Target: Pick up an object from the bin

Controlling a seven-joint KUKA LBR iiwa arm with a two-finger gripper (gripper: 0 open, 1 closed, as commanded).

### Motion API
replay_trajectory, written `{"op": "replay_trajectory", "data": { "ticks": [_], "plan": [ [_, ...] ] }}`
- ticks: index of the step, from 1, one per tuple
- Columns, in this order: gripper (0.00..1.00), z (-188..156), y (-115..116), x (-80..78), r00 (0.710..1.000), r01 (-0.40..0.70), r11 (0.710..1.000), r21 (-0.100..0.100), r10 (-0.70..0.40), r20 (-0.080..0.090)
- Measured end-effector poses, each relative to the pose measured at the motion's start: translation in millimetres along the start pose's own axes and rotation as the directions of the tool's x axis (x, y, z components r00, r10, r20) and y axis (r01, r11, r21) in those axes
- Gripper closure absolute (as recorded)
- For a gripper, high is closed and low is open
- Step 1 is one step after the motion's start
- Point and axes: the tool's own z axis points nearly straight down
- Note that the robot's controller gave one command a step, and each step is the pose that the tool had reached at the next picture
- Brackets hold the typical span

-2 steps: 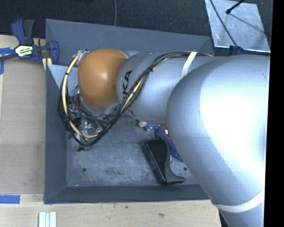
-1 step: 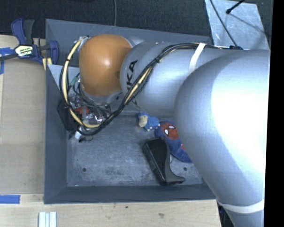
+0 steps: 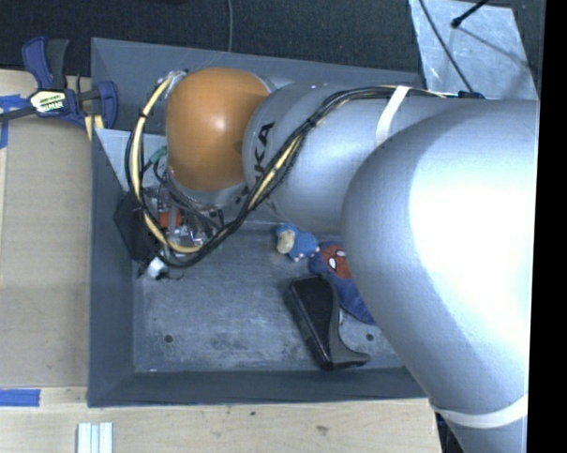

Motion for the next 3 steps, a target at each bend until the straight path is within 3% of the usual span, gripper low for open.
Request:
{"op": "replay_trajectory", "data": {
  "ticks": [1, 2, 3],
  "plan": [
    [0.0, 29.2, 7.8, -0.4, 0.998, 0.055, 0.998, -0.002, -0.055, 0.003],
    [0.0, 27.1, 7.3, -2.1, 0.999, 0.053, 0.999, -0.003, -0.053, 0.007],
    [1.0, 27.3, 7.4, -2.2, 0.999, 0.053, 0.999, -0.003, -0.053, 0.007]
  ]
}}
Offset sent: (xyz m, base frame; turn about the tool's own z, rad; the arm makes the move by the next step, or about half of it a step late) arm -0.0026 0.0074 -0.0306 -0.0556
